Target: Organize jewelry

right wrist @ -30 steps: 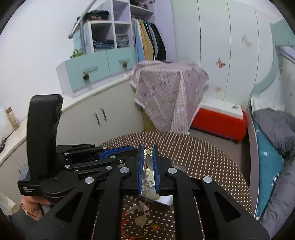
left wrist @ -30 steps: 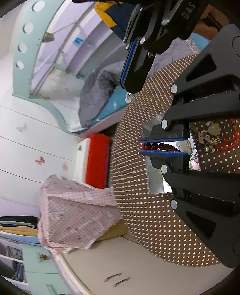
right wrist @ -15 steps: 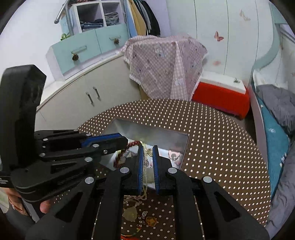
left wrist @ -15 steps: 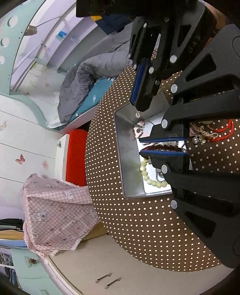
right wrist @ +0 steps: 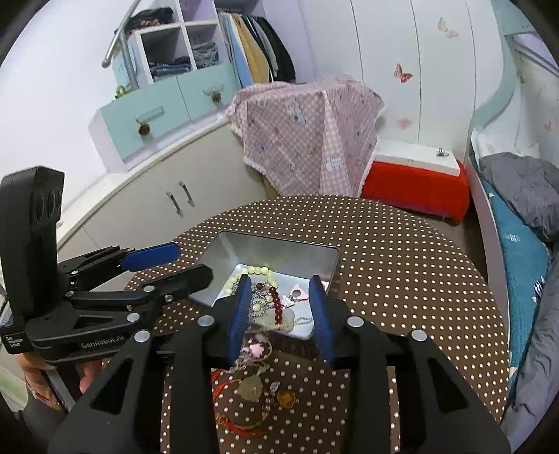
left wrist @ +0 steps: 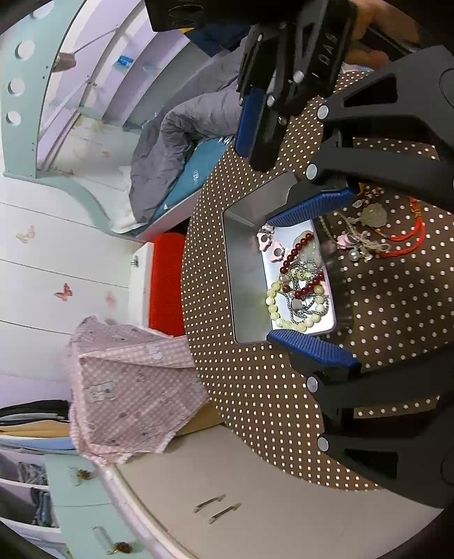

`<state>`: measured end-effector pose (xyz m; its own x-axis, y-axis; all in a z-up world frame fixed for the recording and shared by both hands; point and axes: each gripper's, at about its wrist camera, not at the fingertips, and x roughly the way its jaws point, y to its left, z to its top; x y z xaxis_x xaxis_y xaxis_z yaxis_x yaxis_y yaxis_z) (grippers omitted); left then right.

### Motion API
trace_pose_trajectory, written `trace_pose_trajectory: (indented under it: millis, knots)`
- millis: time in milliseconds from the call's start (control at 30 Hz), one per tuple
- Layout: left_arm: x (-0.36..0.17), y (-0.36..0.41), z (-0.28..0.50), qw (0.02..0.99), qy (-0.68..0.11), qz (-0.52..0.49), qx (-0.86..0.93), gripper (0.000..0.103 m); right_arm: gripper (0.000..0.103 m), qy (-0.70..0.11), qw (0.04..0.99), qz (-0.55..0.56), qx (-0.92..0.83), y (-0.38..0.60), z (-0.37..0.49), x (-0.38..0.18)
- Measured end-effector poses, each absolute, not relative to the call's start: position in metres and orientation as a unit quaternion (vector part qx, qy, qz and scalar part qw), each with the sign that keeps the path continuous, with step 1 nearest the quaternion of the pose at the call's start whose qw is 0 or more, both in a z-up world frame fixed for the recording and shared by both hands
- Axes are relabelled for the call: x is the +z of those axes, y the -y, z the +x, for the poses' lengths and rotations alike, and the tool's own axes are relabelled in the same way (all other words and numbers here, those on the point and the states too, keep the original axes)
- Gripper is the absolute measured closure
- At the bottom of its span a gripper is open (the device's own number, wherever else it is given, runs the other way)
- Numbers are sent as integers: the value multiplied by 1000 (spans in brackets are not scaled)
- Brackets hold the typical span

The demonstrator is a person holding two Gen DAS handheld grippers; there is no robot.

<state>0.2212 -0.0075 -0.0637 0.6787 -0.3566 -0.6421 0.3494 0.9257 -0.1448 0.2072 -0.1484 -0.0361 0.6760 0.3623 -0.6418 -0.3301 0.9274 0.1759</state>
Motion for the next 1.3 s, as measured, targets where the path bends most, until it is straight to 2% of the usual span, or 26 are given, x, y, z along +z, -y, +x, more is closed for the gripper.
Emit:
trace_pose_trajectory:
  millis: [233, 600, 833, 900, 933, 1000, 1300]
  knots:
    - [-74, 2, 195, 918, -343, 2, -199, 42, 64, -351, 917, 34, 184, 161, 180, -42]
    - [-127, 37, 184, 889, -397, 39, -226, 43, 61, -393, 901, 53, 176, 169, 162, -89]
    - [-147, 47, 195, 875, -425, 43, -227, 66, 59, -407, 894, 56, 177, 169, 162, -101]
    - [-146, 47, 194, 877, -421, 44, -227, 76, 58, -409, 894, 55, 177, 169, 164, -103]
    - [-145, 46, 195, 878, -419, 43, -227, 86, 58, -410, 893, 55, 177, 168, 164, -104]
    - [-141, 42, 195, 879, -415, 34, -231, 95, 57, -412, 892, 54, 179, 166, 165, -106]
    - [-115, 9, 196, 887, -385, -45, -251, 97, 55, -422, 885, 36, 193, 147, 174, -112]
